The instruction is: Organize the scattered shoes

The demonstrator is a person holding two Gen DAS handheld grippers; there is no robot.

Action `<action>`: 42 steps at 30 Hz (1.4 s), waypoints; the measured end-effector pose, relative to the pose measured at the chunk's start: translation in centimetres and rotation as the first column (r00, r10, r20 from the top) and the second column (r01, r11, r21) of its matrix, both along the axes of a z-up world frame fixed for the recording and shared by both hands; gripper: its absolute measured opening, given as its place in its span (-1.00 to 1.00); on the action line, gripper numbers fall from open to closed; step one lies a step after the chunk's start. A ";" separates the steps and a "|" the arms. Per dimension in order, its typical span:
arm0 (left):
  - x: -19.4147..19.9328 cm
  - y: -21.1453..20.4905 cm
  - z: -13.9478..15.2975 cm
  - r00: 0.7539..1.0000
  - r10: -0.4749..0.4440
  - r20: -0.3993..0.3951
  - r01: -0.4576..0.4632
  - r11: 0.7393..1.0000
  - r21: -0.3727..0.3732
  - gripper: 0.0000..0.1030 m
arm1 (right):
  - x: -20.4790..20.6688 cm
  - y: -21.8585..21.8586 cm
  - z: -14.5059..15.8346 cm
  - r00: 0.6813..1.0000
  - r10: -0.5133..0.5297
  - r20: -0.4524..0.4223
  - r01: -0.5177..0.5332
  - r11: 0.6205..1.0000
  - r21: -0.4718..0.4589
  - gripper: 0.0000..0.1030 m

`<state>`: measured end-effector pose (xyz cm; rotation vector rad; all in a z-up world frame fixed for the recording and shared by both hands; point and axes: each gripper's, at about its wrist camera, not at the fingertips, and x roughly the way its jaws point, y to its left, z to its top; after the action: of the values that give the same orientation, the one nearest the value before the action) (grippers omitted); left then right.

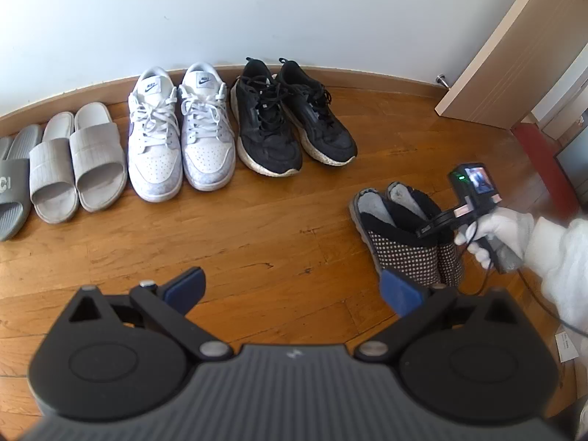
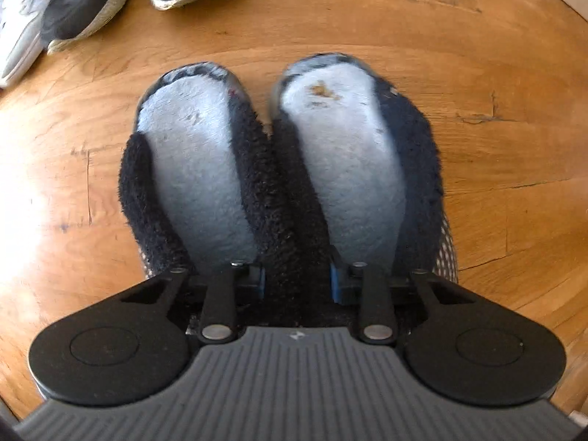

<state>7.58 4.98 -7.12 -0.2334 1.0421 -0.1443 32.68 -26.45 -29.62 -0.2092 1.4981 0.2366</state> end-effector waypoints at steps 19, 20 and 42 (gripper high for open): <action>3.6 0.1 -4.1 0.992 0.078 -0.094 -0.079 0.997 -0.001 0.99 | 17.5 -1.2 3.7 0.950 -0.198 0.243 0.190 0.980 0.055 -0.51; 3.7 0.2 -4.2 0.989 0.090 -0.113 -0.090 0.996 0.010 0.99 | 19.0 -0.6 3.7 0.944 -0.222 0.244 0.211 0.975 0.070 -0.51; 4.2 4.8 -4.0 0.959 0.251 -0.135 -0.258 0.966 -0.034 0.99 | 30.8 6.6 1.2 0.935 -0.265 0.234 0.262 0.964 0.046 -0.30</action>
<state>11.83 9.74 -11.11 -0.4263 1.1286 0.0783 63.50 -19.81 -28.46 -0.0212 1.2684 0.0049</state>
